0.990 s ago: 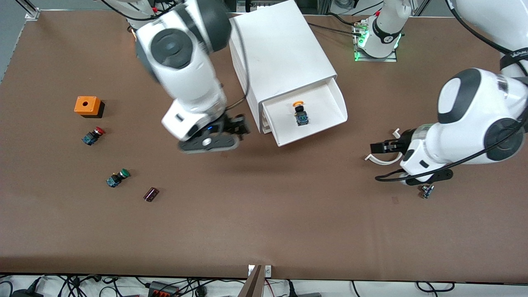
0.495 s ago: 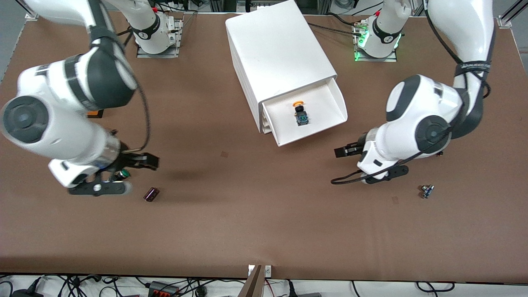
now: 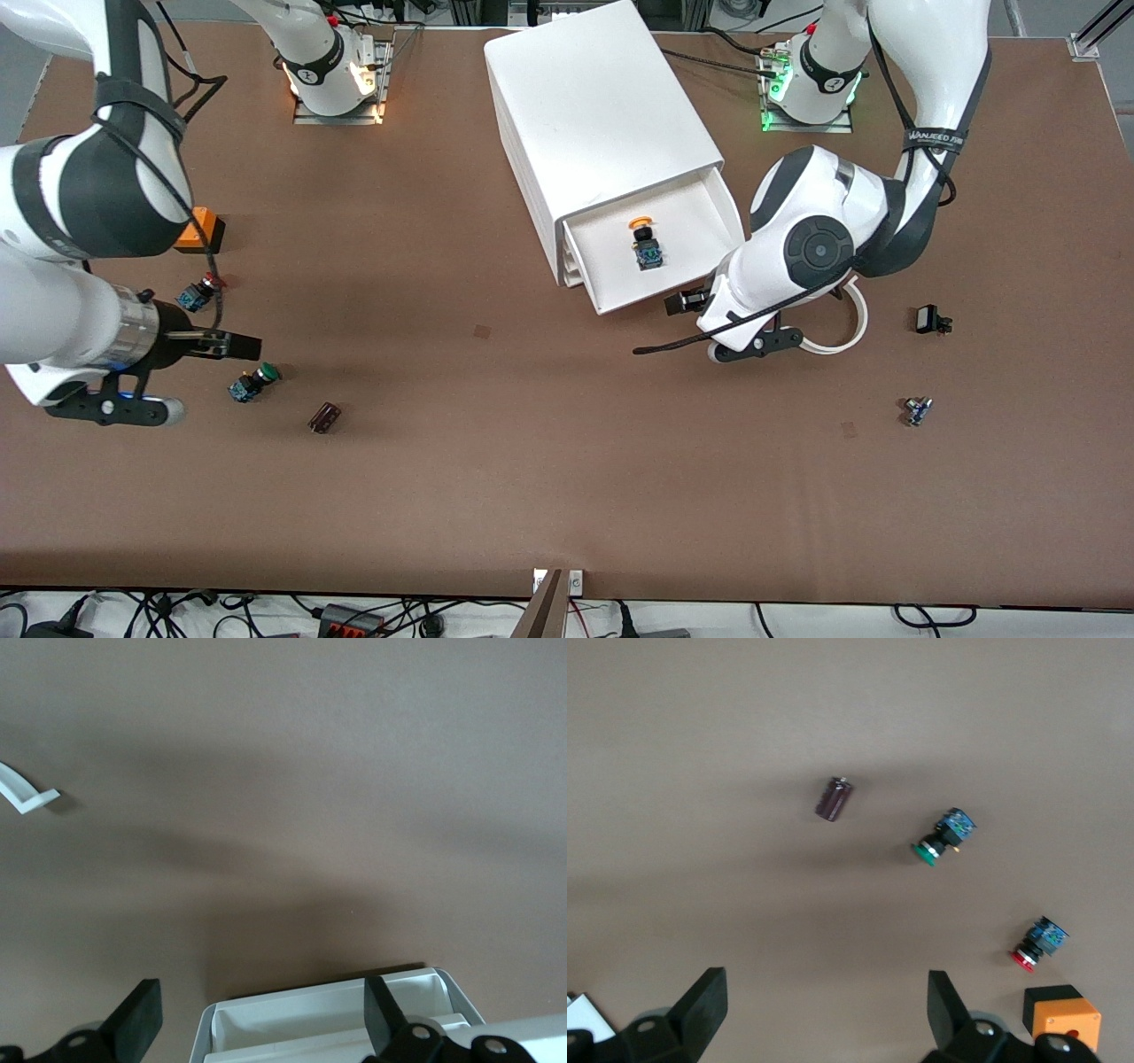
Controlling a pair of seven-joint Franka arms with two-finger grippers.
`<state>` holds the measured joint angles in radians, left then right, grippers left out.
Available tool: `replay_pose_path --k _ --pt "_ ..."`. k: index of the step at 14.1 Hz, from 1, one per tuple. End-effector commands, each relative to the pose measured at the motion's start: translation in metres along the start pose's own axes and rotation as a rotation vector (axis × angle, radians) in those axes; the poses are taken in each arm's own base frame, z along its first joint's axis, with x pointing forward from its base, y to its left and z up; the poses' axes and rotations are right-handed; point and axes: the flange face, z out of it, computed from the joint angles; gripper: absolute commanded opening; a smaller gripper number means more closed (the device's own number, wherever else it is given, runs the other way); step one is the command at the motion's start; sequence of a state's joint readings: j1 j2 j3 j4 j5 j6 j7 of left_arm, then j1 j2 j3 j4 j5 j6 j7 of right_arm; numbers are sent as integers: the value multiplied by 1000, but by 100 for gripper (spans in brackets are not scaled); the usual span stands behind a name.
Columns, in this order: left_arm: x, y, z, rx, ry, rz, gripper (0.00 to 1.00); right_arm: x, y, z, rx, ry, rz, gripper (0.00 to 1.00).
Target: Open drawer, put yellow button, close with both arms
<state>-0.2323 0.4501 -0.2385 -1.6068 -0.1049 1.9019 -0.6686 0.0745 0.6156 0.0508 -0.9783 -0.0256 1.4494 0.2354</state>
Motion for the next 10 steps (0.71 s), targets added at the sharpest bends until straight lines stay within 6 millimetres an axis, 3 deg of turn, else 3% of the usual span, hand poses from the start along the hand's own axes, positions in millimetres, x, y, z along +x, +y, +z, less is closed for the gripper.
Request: replay_pose_path --k 1,3,6,10 --pt "-16 3 1 1 6 -11 100 -22 41 -18 7 27 -16 100" --pt "-23 6 10 15 -6 -1 100 -33 72 -34 14 97 -37 100" --pt "-30 11 13 25 -14 9 100 -52 97 -52 8 113 -6 100" --pt "-59 22 19 47 -29 29 100 -63 152 -72 -9 130 -5 100"
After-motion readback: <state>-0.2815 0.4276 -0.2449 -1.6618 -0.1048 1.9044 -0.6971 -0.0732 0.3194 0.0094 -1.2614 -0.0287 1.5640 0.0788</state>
